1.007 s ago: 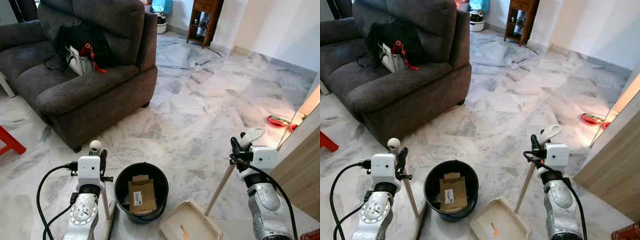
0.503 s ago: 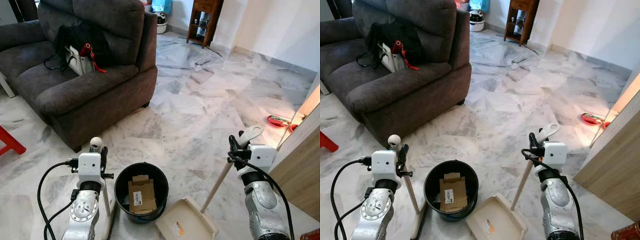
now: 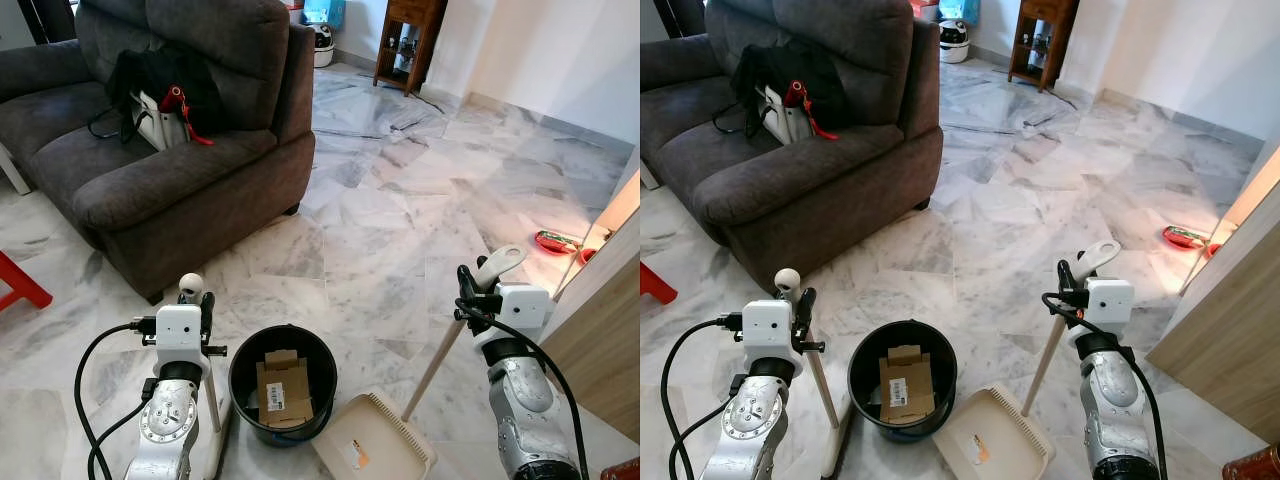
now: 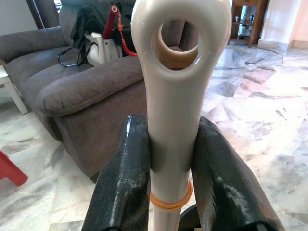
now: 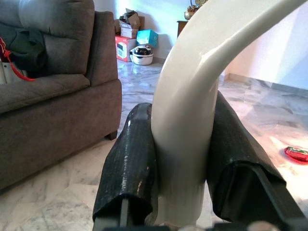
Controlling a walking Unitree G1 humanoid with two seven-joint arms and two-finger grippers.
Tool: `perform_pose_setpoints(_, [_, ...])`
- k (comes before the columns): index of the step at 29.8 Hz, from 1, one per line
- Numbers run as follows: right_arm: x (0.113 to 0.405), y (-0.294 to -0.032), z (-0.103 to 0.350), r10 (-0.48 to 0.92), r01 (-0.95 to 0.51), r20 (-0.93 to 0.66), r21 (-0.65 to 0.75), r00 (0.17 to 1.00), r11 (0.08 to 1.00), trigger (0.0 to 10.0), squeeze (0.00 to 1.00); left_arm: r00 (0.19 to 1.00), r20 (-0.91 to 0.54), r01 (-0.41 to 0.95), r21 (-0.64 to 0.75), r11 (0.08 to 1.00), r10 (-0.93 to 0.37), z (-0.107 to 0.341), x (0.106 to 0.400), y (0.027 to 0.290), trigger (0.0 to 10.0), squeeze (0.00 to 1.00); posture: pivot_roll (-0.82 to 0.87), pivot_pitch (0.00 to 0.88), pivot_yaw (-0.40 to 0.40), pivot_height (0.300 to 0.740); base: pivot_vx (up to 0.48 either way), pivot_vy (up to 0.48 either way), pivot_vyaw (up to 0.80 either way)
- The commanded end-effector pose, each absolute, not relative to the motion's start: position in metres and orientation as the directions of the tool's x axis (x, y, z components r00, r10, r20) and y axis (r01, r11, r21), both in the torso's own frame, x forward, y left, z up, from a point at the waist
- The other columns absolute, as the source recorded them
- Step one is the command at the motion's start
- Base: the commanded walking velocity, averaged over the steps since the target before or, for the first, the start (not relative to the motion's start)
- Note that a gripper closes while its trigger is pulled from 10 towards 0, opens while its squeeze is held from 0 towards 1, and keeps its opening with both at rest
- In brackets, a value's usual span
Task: Sweep floor
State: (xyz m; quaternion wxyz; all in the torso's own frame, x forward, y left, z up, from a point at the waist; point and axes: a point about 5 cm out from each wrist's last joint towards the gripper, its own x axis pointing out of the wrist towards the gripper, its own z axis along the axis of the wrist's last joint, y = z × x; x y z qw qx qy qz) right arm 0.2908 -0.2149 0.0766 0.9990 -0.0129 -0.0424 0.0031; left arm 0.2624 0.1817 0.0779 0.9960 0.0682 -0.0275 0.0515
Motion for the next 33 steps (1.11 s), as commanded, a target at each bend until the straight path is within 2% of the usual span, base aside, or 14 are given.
perform_pose_setpoints(1, [0.2934, -0.2214, 0.0838, -0.005, 0.009, 0.114, -0.029, 0.994, 1.000, 10.0, 0.00, 0.992, 0.083, -0.107, 0.134, 0.985, 0.096, 0.0812, 0.2648, 0.1795, 10.0, 0.00, 0.00, 0.000, -0.058, 0.740, 0.000, 0.000, 0.00])
perform_pose_setpoints(24, [0.2977, -0.2247, 0.0900, 0.003, 0.003, 0.127, -0.041, 0.992, 0.999, 10.0, 0.00, 0.992, 0.079, -0.109, 0.120, 0.987, 0.100, 0.0806, 0.2662, 0.1750, 10.0, 0.00, -0.02, 0.000, -0.062, 0.740, -0.232, 0.000, 0.00])
perform_pose_setpoints(33, [0.2989, -0.2232, 0.0909, 0.006, -0.002, 0.130, -0.037, 0.991, 0.999, 10.0, 0.00, 0.992, 0.079, -0.112, 0.121, 0.986, 0.103, 0.0806, 0.2667, 0.1756, 10.0, 0.00, -0.02, 0.000, -0.061, 0.740, -0.080, 0.000, 0.00])
